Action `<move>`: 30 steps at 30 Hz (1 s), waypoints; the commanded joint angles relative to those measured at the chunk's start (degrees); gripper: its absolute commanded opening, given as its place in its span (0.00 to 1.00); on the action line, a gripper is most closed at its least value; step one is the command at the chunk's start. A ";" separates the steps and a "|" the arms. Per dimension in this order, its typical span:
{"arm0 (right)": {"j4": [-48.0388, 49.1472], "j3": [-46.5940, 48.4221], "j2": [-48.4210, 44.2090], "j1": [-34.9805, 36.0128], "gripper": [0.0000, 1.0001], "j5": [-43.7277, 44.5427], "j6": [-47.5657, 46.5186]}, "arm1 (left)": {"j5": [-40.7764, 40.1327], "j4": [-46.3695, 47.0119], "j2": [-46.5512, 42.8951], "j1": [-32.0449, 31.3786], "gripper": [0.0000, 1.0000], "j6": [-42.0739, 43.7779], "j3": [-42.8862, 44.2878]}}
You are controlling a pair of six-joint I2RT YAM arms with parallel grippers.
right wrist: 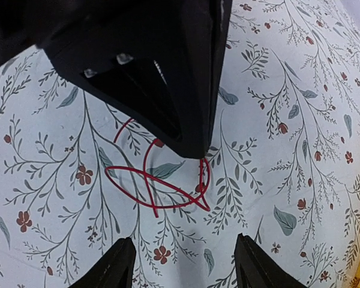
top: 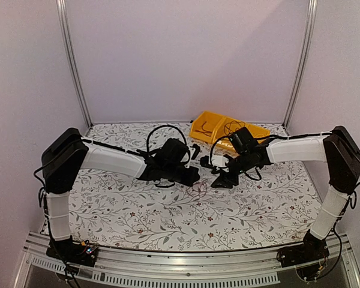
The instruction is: Untangle the cables
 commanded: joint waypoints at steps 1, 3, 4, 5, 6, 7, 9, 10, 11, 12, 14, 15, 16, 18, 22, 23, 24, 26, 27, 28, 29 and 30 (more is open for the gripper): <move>3.49 1.93 2.93 0.21 0.61 3.67 -3.49 | 0.92 1.35 -2.79 1.14 0.00 -1.13 -2.27; 4.21 2.97 4.41 0.29 0.61 3.69 -3.74 | 0.62 1.85 -4.38 1.68 0.00 -2.60 -3.90; 4.26 3.67 5.05 0.32 0.61 3.62 -3.83 | 0.61 2.27 -5.23 1.90 0.00 -3.29 -5.03; 4.21 4.35 5.94 0.37 0.61 3.53 -4.05 | 0.60 2.83 -6.19 2.04 0.00 -3.80 -6.10; 4.25 4.95 6.64 0.50 0.60 3.47 -4.23 | 0.63 3.25 -6.79 2.21 0.00 -4.29 -7.20; 4.40 5.53 7.77 0.61 0.60 3.39 -4.36 | 0.52 3.34 -7.89 2.31 0.04 -4.53 -8.08; 4.63 6.63 9.08 0.65 0.59 2.48 -4.29 | 0.06 3.44 -9.70 2.30 0.11 -4.86 -9.84; 5.12 7.10 9.91 0.69 0.58 1.94 -4.14 | -0.20 3.59 -10.54 2.28 0.14 -5.07 -10.74; 5.31 7.54 10.31 0.73 0.57 1.21 -3.84 | -0.49 3.89 -11.42 2.23 0.16 -5.44 -12.10; 5.54 7.93 10.93 0.82 0.54 0.47 -3.58 | -0.73 4.14 -12.25 2.22 0.18 -5.71 -13.15; 5.02 9.06 12.36 0.90 0.44 -0.36 -3.44 | -1.35 4.81 -13.83 2.11 0.22 -6.23 -15.12; 4.34 9.71 12.88 0.93 0.38 -0.69 -3.35 | -1.62 5.07 -14.65 2.06 0.23 -6.47 -16.11; 3.52 10.29 13.49 0.91 0.30 -1.04 -3.16 | -1.99 5.30 -15.46 2.06 0.23 -6.66 -16.99; 2.38 10.47 13.55 0.91 0.10 -1.66 -2.83 | -2.71 6.08 -17.24 1.85 0.24 -6.73 -18.83; -0.95 10.53 10.35 0.91 0.00 -4.11 -1.78 | -3.80 10.92 -22.18 -0.16 0.24 -3.88 -23.44; -1.41 10.37 8.78 0.89 0.00 -4.77 -0.90 | -5.56 12.80 -23.48 -1.12 0.25 -2.77 -24.55; -1.76 10.31 6.56 0.91 0.00 -5.31 -0.03 | -6.55 14.34 -24.82 -2.21 0.26 -1.49 -25.58; -2.87 11.32 3.71 0.91 0.00 -5.65 2.74 | -9.03 17.09 -26.87 -4.98 0.30 1.12 -27.19; -4.27 12.44 2.78 0.91 0.00 -5.88 3.90 | -10.50 18.28 -27.76 -6.38 0.37 2.57 -27.88; -5.74 13.64 1.67 0.91 0.00 -6.00 5.37 | -12.36 19.40 -28.37 -7.85 0.41 3.94 -28.37; -7.27 15.00 1.04 0.91 0.00 -6.06 6.50 | -14.22 20.16 -28.82 -9.21 0.45 5.37 -28.65; -9.19 16.17 0.67 0.91 0.00 -5.99 8.15 | -15.99 20.71 -29.02 -10.55 0.47 6.74 -28.73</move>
